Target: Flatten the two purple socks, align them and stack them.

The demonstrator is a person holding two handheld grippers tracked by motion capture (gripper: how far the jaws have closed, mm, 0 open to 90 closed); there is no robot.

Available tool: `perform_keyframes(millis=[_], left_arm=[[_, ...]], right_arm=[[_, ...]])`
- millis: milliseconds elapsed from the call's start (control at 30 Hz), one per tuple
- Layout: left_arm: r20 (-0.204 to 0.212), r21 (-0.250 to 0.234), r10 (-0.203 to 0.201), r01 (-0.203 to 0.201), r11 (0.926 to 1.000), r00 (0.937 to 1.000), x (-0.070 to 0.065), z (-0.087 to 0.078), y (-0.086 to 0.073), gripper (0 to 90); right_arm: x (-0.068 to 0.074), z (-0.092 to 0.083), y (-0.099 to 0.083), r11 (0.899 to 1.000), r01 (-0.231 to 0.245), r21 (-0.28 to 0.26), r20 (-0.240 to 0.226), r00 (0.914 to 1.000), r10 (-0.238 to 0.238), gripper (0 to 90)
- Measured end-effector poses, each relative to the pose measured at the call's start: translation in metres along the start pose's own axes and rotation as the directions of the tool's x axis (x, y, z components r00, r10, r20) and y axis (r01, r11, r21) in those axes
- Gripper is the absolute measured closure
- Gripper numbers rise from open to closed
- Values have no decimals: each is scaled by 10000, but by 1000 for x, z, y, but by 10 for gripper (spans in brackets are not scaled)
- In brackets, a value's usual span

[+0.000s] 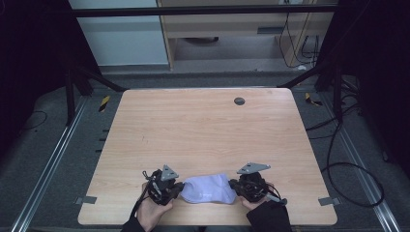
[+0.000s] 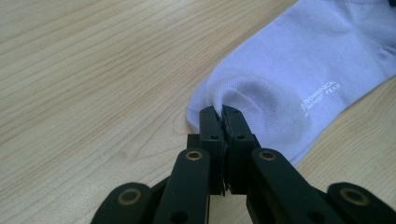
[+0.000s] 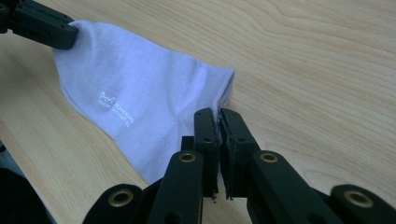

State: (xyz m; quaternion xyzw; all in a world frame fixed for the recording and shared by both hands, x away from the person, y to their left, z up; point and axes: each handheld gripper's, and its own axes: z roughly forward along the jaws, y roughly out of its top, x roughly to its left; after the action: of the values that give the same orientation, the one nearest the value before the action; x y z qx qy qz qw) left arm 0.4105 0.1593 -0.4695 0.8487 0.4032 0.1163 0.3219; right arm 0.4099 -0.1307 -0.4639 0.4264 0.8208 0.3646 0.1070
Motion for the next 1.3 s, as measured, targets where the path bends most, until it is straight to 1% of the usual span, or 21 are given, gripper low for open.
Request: perform_keyframes(millis=[167, 233, 333, 367, 467, 533, 567, 633, 700, 733, 800, 833, 900, 1000, 1033, 1100, 1233, 1300], left_arm=[[-31, 174, -49, 49, 9998, 10000, 1, 6, -1, 877], [-31, 258, -37, 38, 9997, 10000, 1, 7, -2, 876], [-50, 254, -45, 46, 9997, 10000, 2, 8, -2, 875], [-69, 259, -76, 77, 9996, 9999, 2, 8, -3, 874], [-100, 320, -32, 35, 9995, 9999, 2, 10, -3, 869], [-229, 290, -7, 13, 9996, 9997, 2, 10, -4, 844], [-309, 283, 27, -19, 9996, 9995, 3, 9, -4, 808], [-426, 97, -22, 26, 9999, 9991, 4, 6, -3, 744], [-517, -284, -109, 94, 9996, 9986, 5, 1, -1, 689], [-531, -514, -120, 93, 9986, 9985, 6, -2, 0, 680], [-476, -994, -103, 55, 9950, 9988, 4, -7, 3, 676], [-422, -1176, -26, -24, 9931, 9991, 3, -8, 3, 683], [-365, -1315, 92, -139, 9912, 9993, 0, -6, 4, 719], [-258, -1232, 318, -348, 9918, 9992, -5, 2, 5, 773], [-234, -1155, 367, -392, 9925, 9991, -5, 4, 5, 789], [-212, -930, 434, -452, 9946, 9988, -6, 10, 4, 820], [-141, -429, 465, -470, 9980, 9988, -4, 17, 0, 860], [-125, -278, 521, -525, 9982, 9986, -3, 19, -1, 865]], right_arm=[[-1, 5, -3, 9999, -23, 141, 93, 10000, 21, 857], [-2, 9, -4, 9998, 51, 181, 136, 9999, -53, 853], [-2, 12, -6, 9997, 110, 203, 178, 9998, -114, 846], [-2, 13, -6, 9996, 187, 223, 225, 9996, -192, 842], [-3, 15, -7, 9995, 222, 221, 256, 9994, -228, 820], [-3, 16, -8, 9994, 178, 288, 294, 9994, -186, 793], [-4, 16, -8, 9993, 252, 265, 284, 9993, -259, 777], [-4, 14, -8, 9995, 305, 57, 278, 9991, -306, 746], [-5, 11, -7, 9992, 362, -196, 327, 9988, -355, 737], [-5, 9, -6, 9986, 356, -391, 259, 9991, -346, 736], [-4, 7, -5, 9968, 383, -703, 216, 9991, -369, 737], [-4, 8, -5, 9958, 445, -803, 201, 9989, -430, 745], [-2, 10, -6, 9939, 601, -923, 59, 9982, -598, 772], [1, 14, -6, 9932, 688, -940, -131, 9974, -703, 809], [2, 17, -6, 9930, 784, -881, -237, 9964, -808, 825], [3, 22, -7, 9944, 831, -653, -373, 9956, -857, 847], [3, 31, -11, 9961, 846, -233, -398, 9955, -855, 874], [3, 34, -12, 9958, 903, -175, -425, 9949, -910, 883]])
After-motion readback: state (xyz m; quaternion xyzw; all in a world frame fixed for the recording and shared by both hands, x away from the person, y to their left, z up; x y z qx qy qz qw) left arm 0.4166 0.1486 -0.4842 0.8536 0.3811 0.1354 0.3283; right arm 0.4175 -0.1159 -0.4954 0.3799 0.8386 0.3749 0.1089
